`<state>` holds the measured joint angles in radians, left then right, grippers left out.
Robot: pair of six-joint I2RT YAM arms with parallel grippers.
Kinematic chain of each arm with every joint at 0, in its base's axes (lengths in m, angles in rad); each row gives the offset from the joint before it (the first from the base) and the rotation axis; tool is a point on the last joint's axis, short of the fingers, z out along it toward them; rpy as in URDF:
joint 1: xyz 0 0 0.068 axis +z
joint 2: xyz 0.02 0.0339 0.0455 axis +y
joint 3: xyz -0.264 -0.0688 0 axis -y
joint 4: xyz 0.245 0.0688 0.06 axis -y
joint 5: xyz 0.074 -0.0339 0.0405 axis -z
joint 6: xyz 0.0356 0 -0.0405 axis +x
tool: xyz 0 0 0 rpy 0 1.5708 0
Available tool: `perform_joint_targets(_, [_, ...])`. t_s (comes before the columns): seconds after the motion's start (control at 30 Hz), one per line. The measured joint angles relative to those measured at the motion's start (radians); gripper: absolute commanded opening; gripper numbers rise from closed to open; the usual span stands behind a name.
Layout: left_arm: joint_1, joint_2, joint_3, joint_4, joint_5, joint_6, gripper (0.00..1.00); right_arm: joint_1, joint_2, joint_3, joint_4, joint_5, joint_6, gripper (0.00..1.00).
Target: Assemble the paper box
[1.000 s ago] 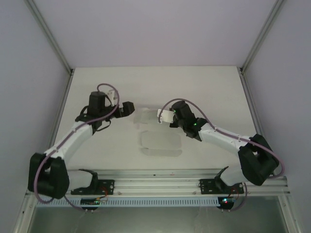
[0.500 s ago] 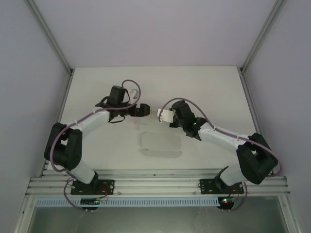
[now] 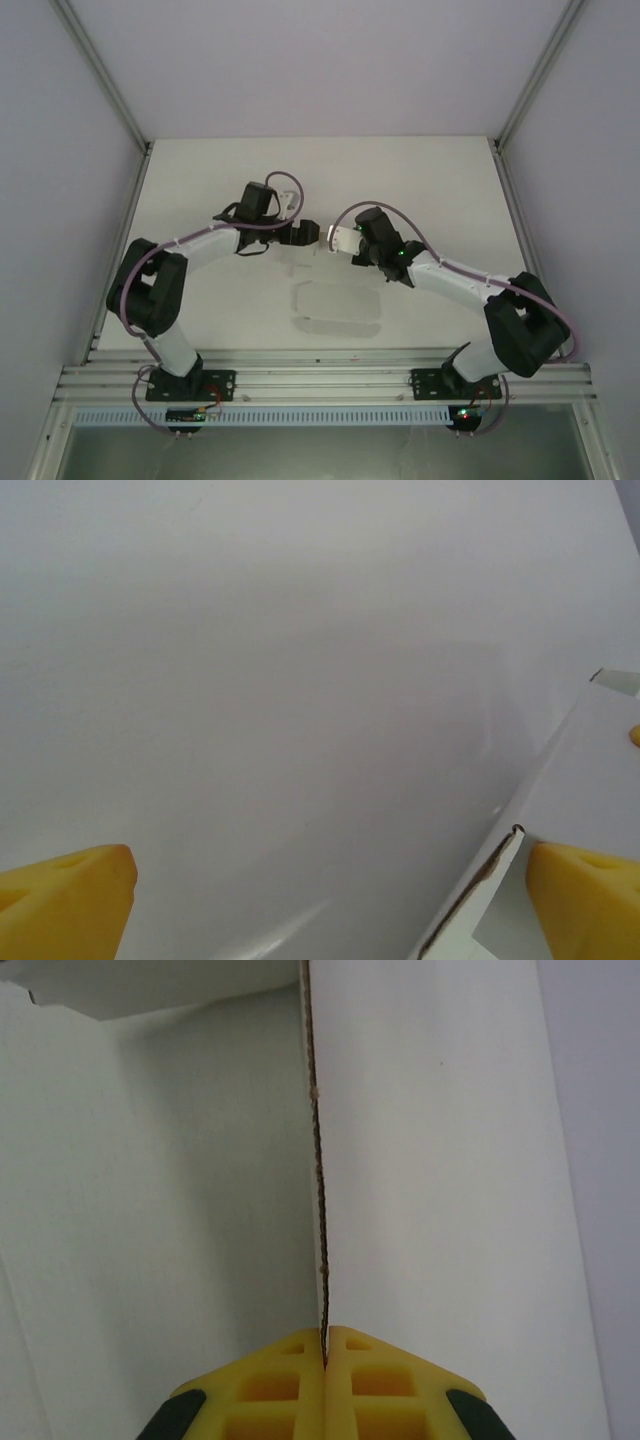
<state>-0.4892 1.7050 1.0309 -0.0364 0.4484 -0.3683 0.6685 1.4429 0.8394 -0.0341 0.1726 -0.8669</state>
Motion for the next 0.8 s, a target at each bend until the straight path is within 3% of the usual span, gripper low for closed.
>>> perform_joint_targets(0.43, [-0.016,-0.013,-0.034,0.079,-0.048,-0.044,1.0,-0.013,0.0,0.001,-0.002,-0.01,0.041,0.0])
perform_joint_targets(0.8, [-0.028,-0.166,-0.174,0.107,-0.052,-0.052,1.0,-0.053,0.0,0.001,0.029,-0.068,0.067,0.0])
